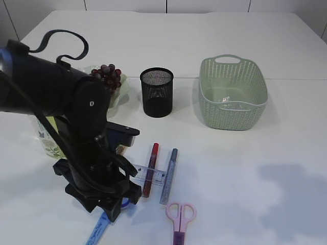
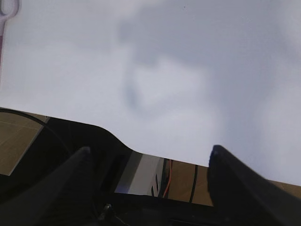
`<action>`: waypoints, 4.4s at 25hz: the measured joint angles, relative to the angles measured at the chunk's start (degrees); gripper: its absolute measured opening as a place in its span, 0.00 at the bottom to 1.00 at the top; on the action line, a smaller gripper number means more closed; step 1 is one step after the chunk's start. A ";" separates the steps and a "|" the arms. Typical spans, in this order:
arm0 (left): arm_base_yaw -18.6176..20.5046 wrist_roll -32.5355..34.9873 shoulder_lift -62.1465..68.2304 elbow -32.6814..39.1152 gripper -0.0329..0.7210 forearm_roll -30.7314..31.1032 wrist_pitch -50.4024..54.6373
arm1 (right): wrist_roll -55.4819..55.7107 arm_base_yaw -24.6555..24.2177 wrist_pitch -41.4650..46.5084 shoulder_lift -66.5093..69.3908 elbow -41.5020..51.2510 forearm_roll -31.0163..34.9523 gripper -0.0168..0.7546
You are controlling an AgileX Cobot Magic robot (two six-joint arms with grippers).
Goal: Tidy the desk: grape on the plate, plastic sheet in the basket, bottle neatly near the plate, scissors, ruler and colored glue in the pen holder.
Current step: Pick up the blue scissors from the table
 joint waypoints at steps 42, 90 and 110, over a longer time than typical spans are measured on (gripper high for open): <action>0.00 -0.14 3.81 -0.57 0.48 0.00 -1.82 | -0.40 0.00 0.00 0.00 0.00 0.35 0.78; 0.00 -0.54 7.95 -1.88 0.29 1.14 -3.81 | -1.27 0.00 0.00 0.00 0.00 0.44 0.78; 0.00 -0.54 6.60 2.40 0.26 0.26 -11.03 | -1.27 0.00 0.00 -1.73 0.00 0.44 0.78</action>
